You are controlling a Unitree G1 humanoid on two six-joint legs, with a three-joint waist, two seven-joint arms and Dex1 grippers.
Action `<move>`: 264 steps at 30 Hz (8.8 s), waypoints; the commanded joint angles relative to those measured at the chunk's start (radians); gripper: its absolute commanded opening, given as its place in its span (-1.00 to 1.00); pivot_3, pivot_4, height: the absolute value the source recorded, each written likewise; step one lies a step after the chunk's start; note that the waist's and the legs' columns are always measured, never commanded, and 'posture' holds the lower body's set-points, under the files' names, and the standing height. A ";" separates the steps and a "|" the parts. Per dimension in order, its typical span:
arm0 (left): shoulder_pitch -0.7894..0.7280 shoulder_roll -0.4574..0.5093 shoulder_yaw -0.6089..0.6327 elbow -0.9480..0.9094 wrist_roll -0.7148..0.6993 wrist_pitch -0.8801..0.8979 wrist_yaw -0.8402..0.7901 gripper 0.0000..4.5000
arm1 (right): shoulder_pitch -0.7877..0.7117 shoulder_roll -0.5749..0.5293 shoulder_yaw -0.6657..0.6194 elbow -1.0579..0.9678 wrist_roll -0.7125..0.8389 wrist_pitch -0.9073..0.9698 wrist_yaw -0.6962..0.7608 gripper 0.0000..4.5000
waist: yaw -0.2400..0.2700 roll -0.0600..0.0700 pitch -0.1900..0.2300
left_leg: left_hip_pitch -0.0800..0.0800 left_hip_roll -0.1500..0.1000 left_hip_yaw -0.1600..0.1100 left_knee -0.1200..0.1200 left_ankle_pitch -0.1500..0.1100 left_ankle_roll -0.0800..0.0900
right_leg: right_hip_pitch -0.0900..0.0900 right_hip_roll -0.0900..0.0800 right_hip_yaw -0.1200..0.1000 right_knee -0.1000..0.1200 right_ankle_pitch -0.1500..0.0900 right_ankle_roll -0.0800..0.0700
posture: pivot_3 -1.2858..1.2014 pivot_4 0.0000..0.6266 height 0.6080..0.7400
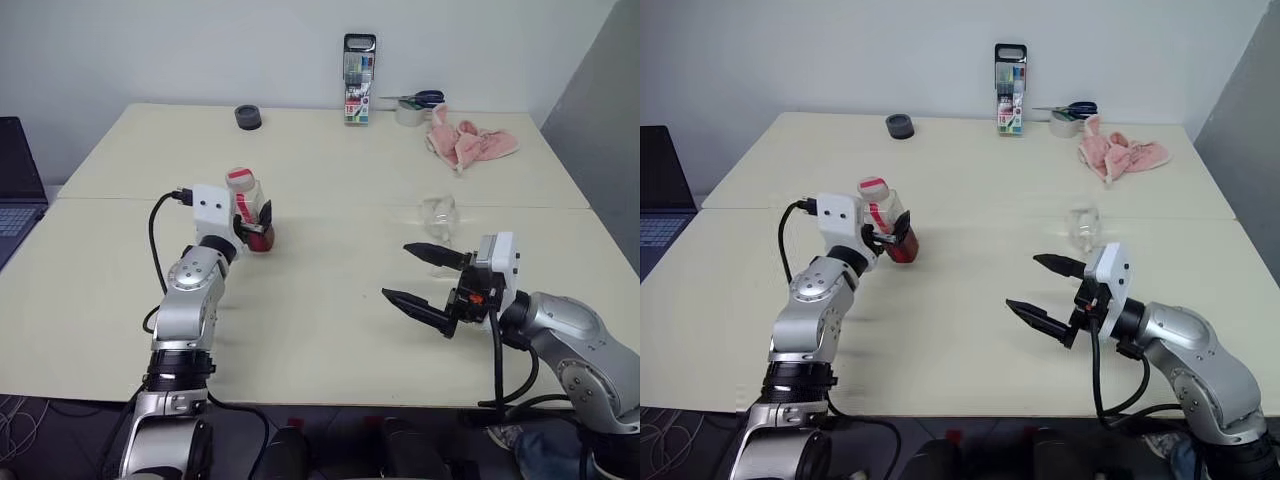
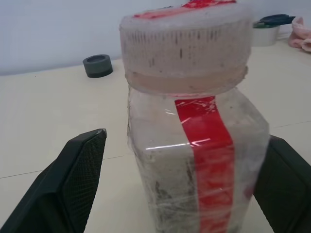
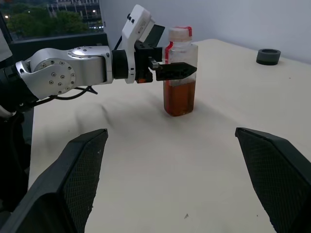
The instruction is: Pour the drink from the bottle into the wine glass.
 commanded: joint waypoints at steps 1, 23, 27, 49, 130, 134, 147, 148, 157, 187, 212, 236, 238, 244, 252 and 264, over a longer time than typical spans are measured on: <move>-0.035 0.010 0.013 0.013 0.006 -0.035 -0.005 0.98 | -0.010 -0.001 -0.005 -0.012 -0.002 -0.024 0.013 1.00 | 0.000 0.000 0.000 | 0.000 0.000 0.000 0.000 0.000 0.000 | 0.000 0.000 0.000 0.000 0.000 0.000 | 0.03 -0.52 1.00; -0.059 -0.010 0.004 0.026 -0.006 -0.057 -0.028 -0.19 | -0.065 -0.006 -0.012 -0.045 0.031 0.046 -0.025 1.00 | -0.001 0.000 0.000 | 0.000 0.000 0.000 0.000 0.000 0.000 | 0.000 0.000 0.000 0.000 0.000 0.000 | 0.03 -0.52 1.00; -0.042 -0.008 0.011 0.004 -0.014 -0.050 -0.032 -0.23 | -0.086 -0.004 -0.011 -0.051 0.039 0.066 -0.036 1.00 | -0.001 0.000 0.000 | 0.000 0.000 0.000 0.000 0.000 0.000 | 0.000 0.000 0.000 0.000 0.000 0.000 | 0.03 -0.52 1.00; -0.147 0.001 -0.136 0.050 -0.179 -0.112 -0.611 -0.24 | -0.253 0.061 -0.015 -0.078 0.009 0.202 -0.310 1.00 | 0.000 -0.001 0.001 | -0.003 0.000 0.000 0.001 0.000 0.000 | -0.003 0.000 0.000 0.000 0.000 0.000 | 0.03 -0.52 1.00; -0.420 -0.120 -0.238 0.514 -0.097 -0.333 -1.029 -0.25 | -0.292 0.396 0.217 0.021 -0.494 0.055 -0.543 0.75 | -0.013 0.004 0.006 | -0.026 -0.002 -0.002 0.011 0.002 -0.003 | -0.022 0.000 -0.001 0.005 0.002 0.002 | 0.03 -0.52 1.00; -0.417 -0.120 -0.239 0.514 -0.094 -0.337 -1.031 -0.25 | -0.290 0.410 0.210 0.029 -0.501 0.069 -0.544 0.68 | -0.015 0.004 0.006 | -0.025 -0.002 -0.002 0.011 0.002 -0.003 | -0.022 0.000 -0.001 0.006 0.002 0.002 | 0.03 -0.52 1.00; -0.414 -0.115 -0.239 0.515 -0.086 -0.349 -1.032 -0.25 | -0.284 0.411 0.218 0.021 -0.458 0.130 -0.483 -0.20 | -0.018 0.005 0.006 | -0.025 -0.002 -0.002 0.012 0.002 -0.003 | -0.022 0.000 -0.001 0.008 0.002 0.002 | 0.03 -0.52 1.00; -0.415 -0.115 -0.239 0.515 -0.086 -0.349 -1.032 -0.25 | -0.287 0.404 0.218 0.023 -0.446 0.134 -0.464 -0.20 | -0.018 0.005 0.006 | -0.025 -0.002 -0.002 0.012 0.002 -0.003 | -0.022 0.000 -0.001 0.008 0.002 0.002 | 0.03 -0.52 1.00; -0.393 -0.091 -0.241 0.471 -0.112 -0.338 -1.104 -0.25 | -0.477 0.035 0.181 0.297 -0.260 -0.056 0.189 -0.20 | -0.022 0.005 0.006 | -0.024 -0.002 -0.001 0.012 0.000 0.001 | -0.021 0.000 -0.001 0.008 0.002 0.002 | 0.03 -0.52 1.00; -0.445 -0.142 -0.220 0.565 -0.085 -0.373 -0.988 -0.26 | -0.273 0.452 0.232 -0.040 -0.526 0.157 -0.626 1.00 | -0.027 0.005 0.006 | -0.024 -0.002 -0.002 0.015 0.002 -0.003 | -0.023 0.000 0.001 0.016 0.002 0.001 | 0.03 -0.52 1.00; -0.449 -0.130 -0.228 0.577 -0.084 -0.377 -1.007 -0.26 | -0.281 0.498 0.227 0.024 -0.524 0.126 -0.564 -0.18 | -0.028 0.005 0.006 | -0.024 -0.002 -0.002 0.015 0.002 -0.003 | -0.023 0.000 0.001 0.016 0.002 0.001 | 0.03 -0.52 1.00; -0.482 -0.064 -0.197 0.559 -0.144 -0.286 -1.218 -0.27 | -0.415 0.161 0.108 0.057 -0.211 0.115 -0.147 0.91 | -0.028 0.005 0.006 | -0.029 -0.002 -0.003 0.024 0.000 0.000 | -0.023 0.000 -0.001 0.017 0.002 0.001 | 0.03 -0.52 1.00; -0.482 -0.066 -0.198 0.559 -0.143 -0.285 -1.218 -0.27 | -0.412 0.185 0.115 0.060 -0.235 0.107 -0.183 0.91 | -0.028 0.005 0.006 | -0.028 -0.003 -0.003 0.025 0.000 0.000 | -0.023 0.000 -0.001 0.017 0.002 0.001 | 0.03 -0.52 1.00; -0.477 -0.069 -0.204 0.553 -0.141 -0.282 -1.225 -0.27 | -0.416 0.228 0.148 0.115 -0.337 0.050 -0.260 0.91 | -0.028 0.005 0.006 | -0.028 -0.003 -0.003 0.025 0.000 0.000 | -0.023 0.000 -0.001 0.018 0.002 0.001 | 0.03 -0.52 1.00; -0.461 -0.063 -0.204 0.540 -0.139 -0.280 -1.227 -0.27 | -0.376 0.209 0.074 0.093 -0.300 0.085 -0.260 0.91 | -0.028 0.005 0.006 | -0.028 -0.003 -0.003 0.025 0.000 0.001 | -0.023 0.000 -0.001 0.018 0.002 0.001 | 0.03 -0.52 1.00; -0.456 -0.052 -0.207 0.548 -0.136 -0.283 -1.230 -0.27 | -0.301 0.134 0.048 -0.045 -0.150 0.185 -0.190 0.91 | -0.028 0.005 0.006 | -0.028 -0.003 -0.003 0.025 0.000 0.001 | -0.023 0.000 -0.001 0.018 0.002 0.001 | 0.03 -0.52 1.00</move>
